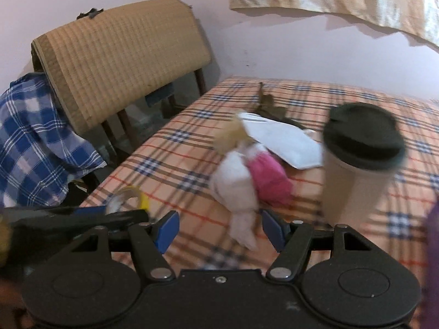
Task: Organize soft objects
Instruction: 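Close the left tool on the yellow tape roll and lift it, then close the right tool on the white towel and lift it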
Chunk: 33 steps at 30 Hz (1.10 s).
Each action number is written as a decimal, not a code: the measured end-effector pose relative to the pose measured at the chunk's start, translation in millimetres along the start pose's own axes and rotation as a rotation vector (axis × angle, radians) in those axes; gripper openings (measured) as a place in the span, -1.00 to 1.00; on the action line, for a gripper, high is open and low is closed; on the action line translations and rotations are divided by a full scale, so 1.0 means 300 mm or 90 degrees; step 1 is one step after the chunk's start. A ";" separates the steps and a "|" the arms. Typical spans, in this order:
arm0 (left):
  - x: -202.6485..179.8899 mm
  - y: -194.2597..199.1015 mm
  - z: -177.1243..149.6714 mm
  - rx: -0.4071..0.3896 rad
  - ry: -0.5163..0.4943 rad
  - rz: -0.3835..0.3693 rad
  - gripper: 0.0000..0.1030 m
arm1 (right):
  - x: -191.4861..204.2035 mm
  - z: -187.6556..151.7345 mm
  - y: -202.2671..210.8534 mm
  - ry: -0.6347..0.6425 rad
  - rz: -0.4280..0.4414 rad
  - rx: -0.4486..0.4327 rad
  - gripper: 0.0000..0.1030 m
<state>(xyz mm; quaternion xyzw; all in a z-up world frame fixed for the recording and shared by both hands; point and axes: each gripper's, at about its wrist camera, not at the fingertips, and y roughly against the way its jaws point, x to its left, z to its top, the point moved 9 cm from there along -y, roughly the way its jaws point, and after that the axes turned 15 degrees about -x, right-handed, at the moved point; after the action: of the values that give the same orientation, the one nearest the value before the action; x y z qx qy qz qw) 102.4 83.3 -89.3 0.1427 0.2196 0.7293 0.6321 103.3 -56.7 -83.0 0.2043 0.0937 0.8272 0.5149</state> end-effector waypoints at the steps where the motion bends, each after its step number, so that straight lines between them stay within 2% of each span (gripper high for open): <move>1: 0.011 -0.004 0.005 0.002 0.008 0.002 0.18 | 0.011 0.002 -0.034 0.008 -0.001 0.001 0.53; 5: 0.039 -0.013 0.013 0.004 0.028 -0.001 0.18 | 0.031 -0.003 -0.149 0.032 -0.016 0.010 0.53; 13: 0.041 -0.048 0.005 0.011 0.043 -0.024 0.18 | -0.064 0.005 -0.264 0.054 -0.111 0.012 0.54; 17: 0.041 -0.066 0.008 0.014 0.050 -0.027 0.18 | -0.063 -0.017 -0.320 0.078 -0.113 0.034 0.56; 19: 0.039 -0.068 0.016 0.012 0.047 -0.024 0.18 | -0.054 -0.024 -0.335 0.082 -0.112 0.035 0.32; 20: 0.038 -0.066 0.022 0.009 0.046 -0.024 0.18 | -0.048 -0.020 -0.330 0.084 -0.111 0.030 0.18; 21: 0.037 -0.064 0.029 0.006 0.046 -0.023 0.18 | -0.037 -0.018 -0.326 0.081 -0.104 0.029 0.14; 26: 0.030 -0.049 0.048 -0.002 0.043 -0.014 0.18 | 0.026 -0.004 -0.211 0.052 -0.035 0.033 0.13; 33: 0.012 0.001 0.094 -0.018 0.036 -0.008 0.18 | 0.049 0.039 -0.020 0.004 0.005 0.025 0.13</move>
<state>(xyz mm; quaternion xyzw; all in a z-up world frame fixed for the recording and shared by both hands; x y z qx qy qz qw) 115.2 90.6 -65.1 0.1115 0.2280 0.7321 0.6322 107.6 -41.4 -71.0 0.2124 0.1108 0.8279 0.5071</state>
